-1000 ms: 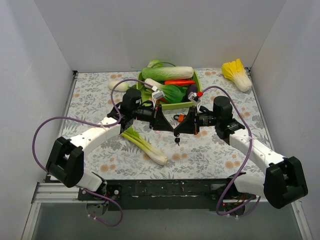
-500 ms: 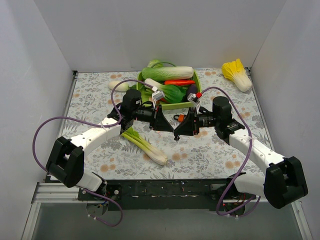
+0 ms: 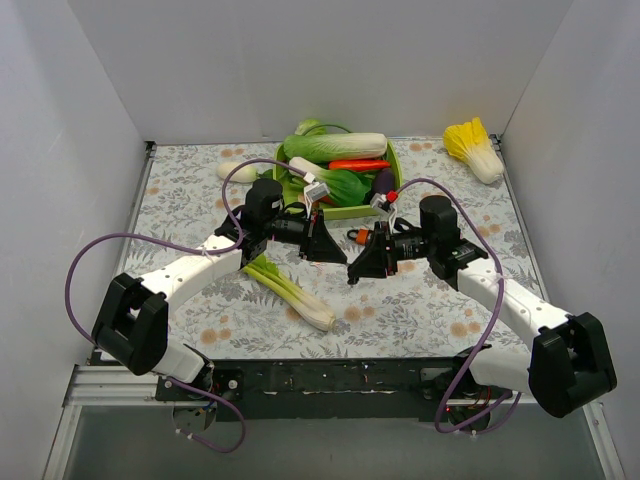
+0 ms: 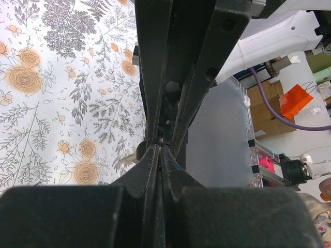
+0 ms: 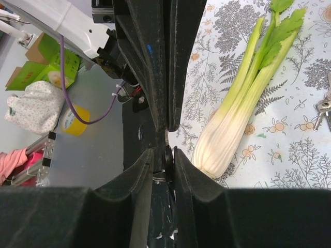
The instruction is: Unlock with the key
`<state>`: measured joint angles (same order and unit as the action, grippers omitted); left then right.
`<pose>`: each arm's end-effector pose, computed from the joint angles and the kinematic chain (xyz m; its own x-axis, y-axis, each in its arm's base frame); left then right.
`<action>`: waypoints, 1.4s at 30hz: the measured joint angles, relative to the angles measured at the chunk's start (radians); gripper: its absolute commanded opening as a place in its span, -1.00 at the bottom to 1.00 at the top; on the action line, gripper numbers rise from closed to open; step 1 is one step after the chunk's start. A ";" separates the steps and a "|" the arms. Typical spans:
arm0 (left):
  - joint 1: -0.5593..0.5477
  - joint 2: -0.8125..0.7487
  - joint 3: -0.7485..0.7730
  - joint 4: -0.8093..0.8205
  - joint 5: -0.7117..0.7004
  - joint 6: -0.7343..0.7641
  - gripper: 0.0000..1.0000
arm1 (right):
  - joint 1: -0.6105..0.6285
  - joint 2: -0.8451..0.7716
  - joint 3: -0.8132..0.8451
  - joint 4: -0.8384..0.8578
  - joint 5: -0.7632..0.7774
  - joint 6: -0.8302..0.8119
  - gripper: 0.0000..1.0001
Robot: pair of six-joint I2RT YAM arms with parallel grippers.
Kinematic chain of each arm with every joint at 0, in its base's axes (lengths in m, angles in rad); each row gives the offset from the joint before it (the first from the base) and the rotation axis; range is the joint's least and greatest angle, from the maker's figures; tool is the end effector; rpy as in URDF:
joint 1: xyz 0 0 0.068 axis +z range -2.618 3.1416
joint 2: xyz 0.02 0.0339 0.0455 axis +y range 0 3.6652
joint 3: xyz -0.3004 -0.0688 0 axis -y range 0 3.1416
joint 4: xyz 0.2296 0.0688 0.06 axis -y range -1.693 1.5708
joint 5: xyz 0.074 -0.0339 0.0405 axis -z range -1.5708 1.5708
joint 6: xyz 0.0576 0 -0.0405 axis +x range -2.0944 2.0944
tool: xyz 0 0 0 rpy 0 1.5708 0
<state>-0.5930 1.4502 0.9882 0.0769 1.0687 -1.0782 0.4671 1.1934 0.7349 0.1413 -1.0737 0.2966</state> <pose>0.2292 -0.2153 0.3249 -0.9779 0.1477 -0.1481 0.1713 0.1590 -0.9723 0.1898 0.1524 0.3133 -0.5470 -0.1198 -0.8285 -0.8371 0.0886 0.5399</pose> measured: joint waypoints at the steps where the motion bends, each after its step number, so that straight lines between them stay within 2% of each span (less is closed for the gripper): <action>1: 0.000 0.000 0.000 -0.002 -0.003 0.001 -1.00 | 0.000 0.000 0.002 -0.012 0.002 -0.010 -0.55; 2: 0.000 0.000 0.000 -0.003 -0.004 0.003 -1.00 | 0.001 0.000 0.002 -0.018 0.005 -0.016 -0.77; 4: 0.000 0.000 0.000 -0.011 -0.005 0.006 -1.00 | 0.002 0.000 0.003 -0.022 0.010 -0.026 -0.97; 6: 0.000 0.000 0.000 -0.017 -0.006 0.008 -0.98 | 0.002 0.000 0.005 -0.031 0.013 -0.031 -0.97; 7: 0.000 0.000 0.000 -0.019 -0.007 0.009 -0.81 | 0.002 0.000 0.005 -0.032 0.016 -0.035 -0.97; 8: 0.000 0.000 0.000 -0.020 -0.009 0.008 0.12 | 0.003 -0.001 0.005 -0.032 0.022 -0.035 -0.97; 10: 0.000 0.000 0.000 -0.020 -0.022 0.018 0.79 | 0.005 -0.003 0.005 -0.034 0.053 -0.035 -0.97; 11: 0.000 0.000 0.000 -0.023 -0.034 0.016 0.96 | 0.005 -0.005 0.005 -0.037 0.085 -0.035 -0.97; 16: 0.000 -0.009 0.000 -0.054 -0.156 0.024 0.96 | -0.064 -0.003 -0.001 -0.042 0.250 -0.018 -0.97; 19: 0.000 -0.047 -0.002 -0.068 -0.277 0.028 0.96 | -0.115 0.010 -0.016 -0.040 0.416 0.003 -0.97; 24: 0.000 -0.112 -0.006 -0.079 -0.452 0.035 0.96 | -0.120 0.091 -0.040 -0.031 0.666 0.045 -0.97; 29: 0.000 -0.110 -0.006 -0.120 -0.563 0.043 0.96 | -0.120 0.157 -0.076 -0.010 0.848 0.071 -0.97; 35: 0.000 -0.110 -0.006 -0.140 -0.616 0.048 0.96 | -0.132 0.238 -0.076 0.042 0.978 0.075 -0.97; 42: 0.000 -0.110 -0.006 -0.151 -0.631 0.053 0.96 | -0.136 0.423 -0.011 0.064 1.030 0.074 -0.97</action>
<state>-0.5930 1.3403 0.9825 -0.0746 0.4377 -1.0248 0.3313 1.6161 0.7235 0.2054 -0.0433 0.3706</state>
